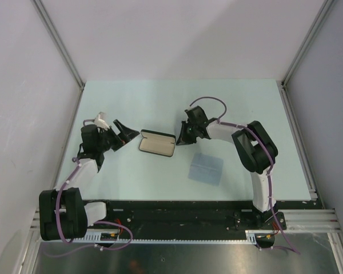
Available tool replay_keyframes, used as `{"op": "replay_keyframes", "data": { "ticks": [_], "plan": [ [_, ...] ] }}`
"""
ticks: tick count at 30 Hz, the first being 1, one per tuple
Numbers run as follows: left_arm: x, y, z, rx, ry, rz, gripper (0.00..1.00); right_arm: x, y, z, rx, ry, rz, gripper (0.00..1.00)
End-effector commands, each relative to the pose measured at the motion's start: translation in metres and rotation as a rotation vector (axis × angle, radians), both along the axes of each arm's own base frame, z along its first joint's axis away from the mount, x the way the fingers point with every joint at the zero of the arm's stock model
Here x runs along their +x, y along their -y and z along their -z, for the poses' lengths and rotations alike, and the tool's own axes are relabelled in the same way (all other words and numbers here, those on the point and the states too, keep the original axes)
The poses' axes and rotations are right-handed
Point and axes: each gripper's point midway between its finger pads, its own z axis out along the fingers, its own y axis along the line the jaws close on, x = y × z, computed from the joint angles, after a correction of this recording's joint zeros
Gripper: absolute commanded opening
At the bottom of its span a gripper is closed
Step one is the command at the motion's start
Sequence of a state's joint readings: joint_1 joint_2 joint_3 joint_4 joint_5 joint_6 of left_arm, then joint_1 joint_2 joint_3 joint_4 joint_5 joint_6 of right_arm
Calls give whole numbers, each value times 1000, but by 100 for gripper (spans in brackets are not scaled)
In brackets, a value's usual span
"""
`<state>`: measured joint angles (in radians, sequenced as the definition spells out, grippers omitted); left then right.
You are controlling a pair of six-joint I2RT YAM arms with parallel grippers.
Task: Organize the sunglasses
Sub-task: Place the sunglasses case at the center of the board.
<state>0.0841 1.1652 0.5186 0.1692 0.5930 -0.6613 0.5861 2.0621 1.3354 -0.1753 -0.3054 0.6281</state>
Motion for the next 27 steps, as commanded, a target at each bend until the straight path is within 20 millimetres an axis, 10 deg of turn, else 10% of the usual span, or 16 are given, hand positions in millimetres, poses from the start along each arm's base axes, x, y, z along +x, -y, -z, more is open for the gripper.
{"op": "replay_keyframes", "data": {
  "ticks": [1, 18, 27],
  "plan": [
    [9, -3, -18, 36, 60, -9, 100, -1, -13, -9, 50, 3, -25, 0],
    [9, -2, -23, 32, 68, 1, 100, 52, -47, -29, 60, 126, -88, 0],
    [7, 1, -28, 33, 83, 22, 100, 80, -10, -28, -56, 153, 51, 10]
  ]
}}
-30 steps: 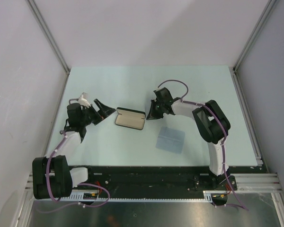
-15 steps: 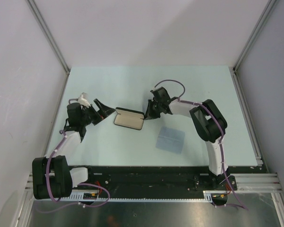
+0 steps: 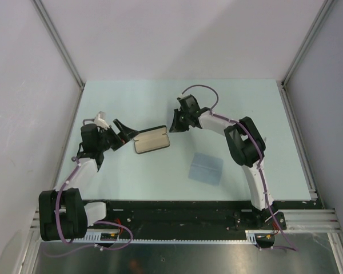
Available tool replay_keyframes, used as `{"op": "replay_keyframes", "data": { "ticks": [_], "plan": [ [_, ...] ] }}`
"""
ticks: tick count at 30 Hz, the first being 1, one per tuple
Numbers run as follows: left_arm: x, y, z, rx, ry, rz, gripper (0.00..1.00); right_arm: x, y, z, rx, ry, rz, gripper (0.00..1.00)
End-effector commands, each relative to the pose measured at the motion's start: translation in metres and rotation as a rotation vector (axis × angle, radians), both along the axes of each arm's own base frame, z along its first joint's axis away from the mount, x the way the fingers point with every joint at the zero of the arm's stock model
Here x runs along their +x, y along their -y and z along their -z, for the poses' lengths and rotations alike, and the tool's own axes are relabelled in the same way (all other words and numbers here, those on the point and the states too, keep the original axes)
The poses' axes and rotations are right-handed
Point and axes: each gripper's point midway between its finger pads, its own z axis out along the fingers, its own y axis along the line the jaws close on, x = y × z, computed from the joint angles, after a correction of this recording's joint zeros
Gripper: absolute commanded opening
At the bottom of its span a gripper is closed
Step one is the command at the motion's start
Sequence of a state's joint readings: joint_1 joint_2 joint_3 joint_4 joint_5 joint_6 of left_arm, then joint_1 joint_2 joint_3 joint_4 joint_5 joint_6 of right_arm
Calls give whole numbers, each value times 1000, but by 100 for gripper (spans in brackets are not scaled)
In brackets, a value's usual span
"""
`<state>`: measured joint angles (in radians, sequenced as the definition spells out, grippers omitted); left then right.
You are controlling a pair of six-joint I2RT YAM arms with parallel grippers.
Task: Organize the sunglasses
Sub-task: Place the sunglasses case at the center of the board, then fold the glasses cleaning cloth at the center of the board.
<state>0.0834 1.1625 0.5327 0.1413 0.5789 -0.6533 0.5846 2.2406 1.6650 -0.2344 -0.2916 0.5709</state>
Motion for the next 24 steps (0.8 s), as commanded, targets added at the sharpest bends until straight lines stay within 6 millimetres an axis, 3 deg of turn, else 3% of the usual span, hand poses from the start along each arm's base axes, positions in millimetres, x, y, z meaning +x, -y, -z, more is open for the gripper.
{"op": "replay_keyframes", "data": {
  "ticks": [1, 3, 4, 5, 7, 13, 14, 16, 20, 21, 23, 24],
  "plan": [
    [6, 3, -28, 25, 96, 35, 100, 17, 31, -13, -88, 52, 99, 23],
    [6, 6, -33, 35, 113, 50, 100, 25, 45, -38, -123, 136, 141, 41],
    [6, 7, -34, 37, 116, 55, 100, 23, 52, -39, -144, 146, 152, 63],
    [8, 8, -38, 42, 126, 60, 100, 26, 57, -60, -138, 186, 173, 76],
    [7, 14, -39, 43, 126, 80, 100, 24, 71, -70, -158, 201, 194, 99],
    [11, 38, -42, 27, 102, 126, 100, 10, 111, -98, -136, 166, 265, 100],
    [11, 42, -45, 25, 105, 136, 100, 0, 122, -90, -164, 154, 293, 100],
    [13, 51, -45, 33, 100, 129, 100, -6, 145, -105, -209, 195, 373, 100],
    [18, 65, -43, 23, 68, 101, 100, -34, 183, -105, -343, 134, 451, 100],
    [19, 70, -44, 22, 74, 113, 100, -47, 199, -97, -413, 110, 475, 100],
    [25, 74, -48, 24, 86, 129, 100, -61, 208, -104, -427, 131, 488, 100],
    [27, 76, -50, 13, 80, 134, 100, -73, 212, -94, -434, 108, 480, 100]
  ]
}}
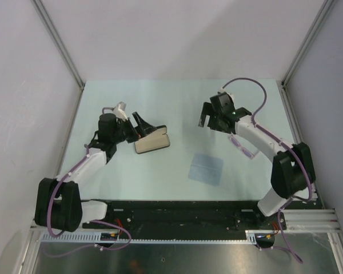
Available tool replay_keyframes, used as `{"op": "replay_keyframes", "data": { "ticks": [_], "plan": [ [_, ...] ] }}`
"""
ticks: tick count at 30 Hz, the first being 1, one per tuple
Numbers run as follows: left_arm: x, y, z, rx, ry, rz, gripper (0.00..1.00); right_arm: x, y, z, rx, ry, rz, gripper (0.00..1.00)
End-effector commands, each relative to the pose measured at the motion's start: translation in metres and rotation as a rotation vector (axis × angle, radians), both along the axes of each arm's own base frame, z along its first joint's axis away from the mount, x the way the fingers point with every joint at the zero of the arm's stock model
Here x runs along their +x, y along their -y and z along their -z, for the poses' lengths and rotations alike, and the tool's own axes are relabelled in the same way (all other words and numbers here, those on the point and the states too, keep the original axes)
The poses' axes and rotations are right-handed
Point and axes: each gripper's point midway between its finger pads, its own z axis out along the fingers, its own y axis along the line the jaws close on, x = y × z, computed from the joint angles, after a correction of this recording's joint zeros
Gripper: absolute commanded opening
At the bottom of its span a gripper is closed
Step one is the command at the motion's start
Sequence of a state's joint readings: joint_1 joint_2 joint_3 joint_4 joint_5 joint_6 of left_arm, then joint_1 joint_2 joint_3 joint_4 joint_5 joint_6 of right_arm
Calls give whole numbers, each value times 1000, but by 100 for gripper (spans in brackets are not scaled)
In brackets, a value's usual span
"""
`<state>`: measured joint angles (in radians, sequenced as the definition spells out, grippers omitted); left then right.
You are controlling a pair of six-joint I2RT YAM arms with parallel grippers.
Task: Organize the sunglasses
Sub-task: Fold the glasses cleaning cloth at the center of the board.
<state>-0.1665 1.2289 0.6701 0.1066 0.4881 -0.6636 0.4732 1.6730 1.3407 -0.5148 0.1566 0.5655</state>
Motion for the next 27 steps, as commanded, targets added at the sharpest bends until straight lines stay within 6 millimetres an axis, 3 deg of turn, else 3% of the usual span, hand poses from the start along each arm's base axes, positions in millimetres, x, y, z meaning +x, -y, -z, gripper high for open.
{"op": "replay_keyframes", "data": {
  "ticks": [1, 7, 9, 11, 14, 16, 18, 20, 24, 27],
  "plan": [
    [26, 7, -31, -33, 54, -21, 100, -44, 42, 5, -107, -47, 93, 99],
    [29, 46, -33, -3, 74, 83, 100, -83, 67, 14, -96, -101, 157, 88],
    [22, 69, -22, 43, 56, 142, 100, -91, 69, 9, -56, -95, 161, 80],
    [14, 93, -24, 42, 53, 207, 99, -101, 77, 17, -53, -125, 179, 75],
    [1, 126, -10, 57, 27, 297, 91, -110, 83, 26, -35, -142, 180, 64],
    [3, 141, 3, 96, 18, 311, 85, -111, 82, 30, -18, -139, 165, 61],
    [-4, 164, 4, 93, 17, 371, 81, -115, 81, 44, -11, -169, 153, 57],
    [-6, 177, 25, 114, -23, 393, 70, -117, 83, 54, -21, -184, 151, 55],
    [-4, 193, 46, 122, -76, 433, 65, -117, 84, 65, -20, -206, 165, 55],
    [-6, 193, 67, 156, -122, 434, 62, -115, 87, 72, -32, -206, 189, 55]
  ]
}}
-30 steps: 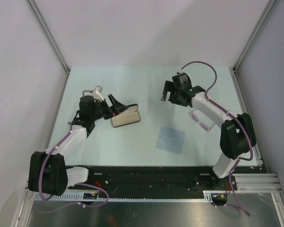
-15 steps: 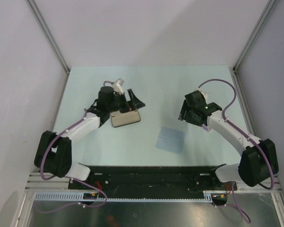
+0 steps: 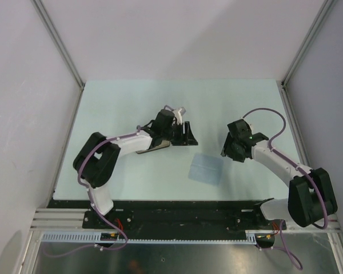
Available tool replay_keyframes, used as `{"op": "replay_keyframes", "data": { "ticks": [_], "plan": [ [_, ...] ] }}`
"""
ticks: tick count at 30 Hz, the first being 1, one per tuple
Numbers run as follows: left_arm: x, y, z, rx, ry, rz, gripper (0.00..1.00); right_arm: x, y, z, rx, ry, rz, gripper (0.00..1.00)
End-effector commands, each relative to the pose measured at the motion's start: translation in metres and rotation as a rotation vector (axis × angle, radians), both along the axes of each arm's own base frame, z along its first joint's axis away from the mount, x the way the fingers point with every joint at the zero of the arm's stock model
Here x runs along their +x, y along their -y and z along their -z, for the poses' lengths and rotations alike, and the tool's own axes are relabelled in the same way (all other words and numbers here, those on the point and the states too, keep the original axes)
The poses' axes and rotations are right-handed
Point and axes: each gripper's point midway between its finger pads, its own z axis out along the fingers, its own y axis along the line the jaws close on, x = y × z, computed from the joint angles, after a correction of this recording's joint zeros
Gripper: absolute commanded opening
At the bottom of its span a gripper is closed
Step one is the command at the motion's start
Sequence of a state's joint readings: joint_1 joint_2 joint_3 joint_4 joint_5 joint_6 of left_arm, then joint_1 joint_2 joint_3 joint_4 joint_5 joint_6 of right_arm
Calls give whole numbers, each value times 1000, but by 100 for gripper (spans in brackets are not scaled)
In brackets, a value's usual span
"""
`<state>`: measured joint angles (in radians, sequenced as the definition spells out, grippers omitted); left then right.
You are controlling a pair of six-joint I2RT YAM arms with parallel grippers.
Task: Organize the sunglasses
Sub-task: Fold the glasses cleaning cloth at the center of the board.
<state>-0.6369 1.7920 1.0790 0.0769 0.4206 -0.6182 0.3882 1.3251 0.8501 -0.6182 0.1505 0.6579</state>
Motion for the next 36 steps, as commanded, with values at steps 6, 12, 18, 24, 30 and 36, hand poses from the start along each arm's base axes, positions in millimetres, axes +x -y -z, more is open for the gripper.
{"op": "replay_keyframes", "data": {
  "ticks": [6, 12, 18, 24, 30, 36],
  "plan": [
    [-7, -5, 36, 95, -43, -1, 61, 15, -2, 8, 18, 21, 40, 52],
    [-9, 1, 46, 127, -16, 38, 59, 25, -2, 19, -7, 30, 27, 52],
    [-8, 1, 61, 183, -13, 3, 57, 25, -7, 31, -24, 10, 8, 51],
    [-3, 5, 72, 205, -15, -2, 57, 26, -4, 40, -54, -5, 12, 51],
    [-9, 14, 74, 193, -33, 35, 45, 26, -4, 51, -61, -28, 10, 51],
    [-15, 16, 78, 204, -39, 59, 42, 23, -15, 55, -18, -44, -22, 50]
  ]
}}
